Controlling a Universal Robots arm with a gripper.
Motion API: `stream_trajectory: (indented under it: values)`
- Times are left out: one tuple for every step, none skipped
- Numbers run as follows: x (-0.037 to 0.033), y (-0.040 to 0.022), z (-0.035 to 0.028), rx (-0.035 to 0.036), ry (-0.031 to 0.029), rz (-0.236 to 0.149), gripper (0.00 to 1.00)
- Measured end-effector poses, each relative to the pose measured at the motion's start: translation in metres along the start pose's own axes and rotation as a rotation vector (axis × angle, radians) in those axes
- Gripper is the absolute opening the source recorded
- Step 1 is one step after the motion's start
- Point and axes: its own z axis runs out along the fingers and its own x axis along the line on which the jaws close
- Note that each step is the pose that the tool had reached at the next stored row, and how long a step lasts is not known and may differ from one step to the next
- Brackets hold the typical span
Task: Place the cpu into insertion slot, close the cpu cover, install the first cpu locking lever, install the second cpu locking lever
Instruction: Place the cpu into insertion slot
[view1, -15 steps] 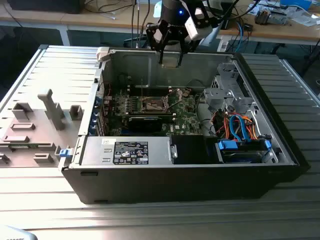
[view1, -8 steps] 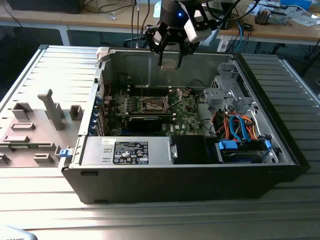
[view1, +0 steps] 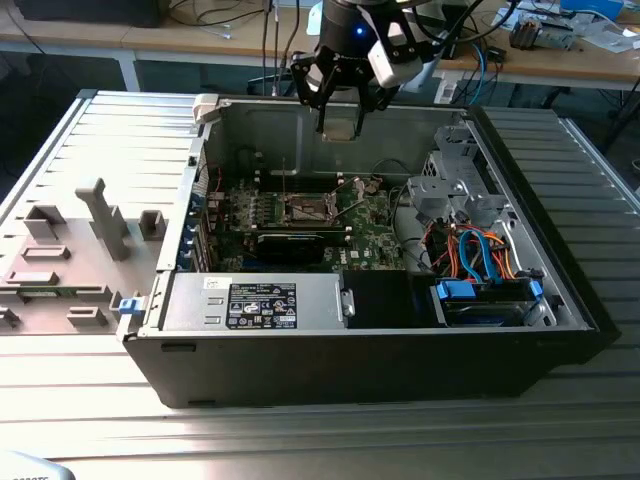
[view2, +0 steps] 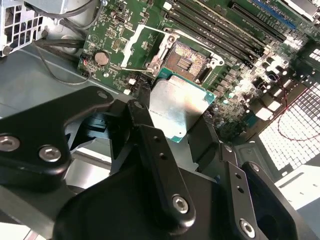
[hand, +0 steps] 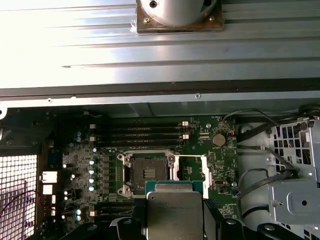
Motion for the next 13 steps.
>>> stream_trajectory:
  values:
    - [0.0000,-0.0001,0.0004,-0.0001,0.0000,0.000,0.54]
    - [0.0000,-0.0001,0.0008,-0.0001,0.0000,0.000,0.54]
    - [0.0000,-0.0002,0.0011,-0.0001,-0.0001,0.000,0.54]
    - [0.0000,-0.0002,0.0014,-0.0002,0.0000,0.000,0.54]
    - [0.0000,-0.0003,0.0017,-0.0001,0.0000,0.000,0.54]
    - [0.0000,-0.0003,0.0019,-0.0001,0.0000,0.000,0.54]
    - [0.0000,-0.0003,0.0021,-0.0001,0.0000,0.000,0.54]
    - [0.0000,-0.0004,0.0024,-0.0001,0.0000,0.000,0.54]
    - [0.0000,-0.0004,0.0026,-0.0001,0.0000,0.000,0.54]
    - [0.0000,-0.0004,0.0027,-0.0001,0.0000,0.000,0.54]
    - [0.0000,-0.0004,0.0031,-0.0002,0.0000,0.000,0.54]
    - [0.0000,-0.0004,0.0032,-0.0002,-0.0001,0.000,0.54]
    - [-0.0001,-0.0006,0.0039,0.0000,-0.0001,0.000,0.54]
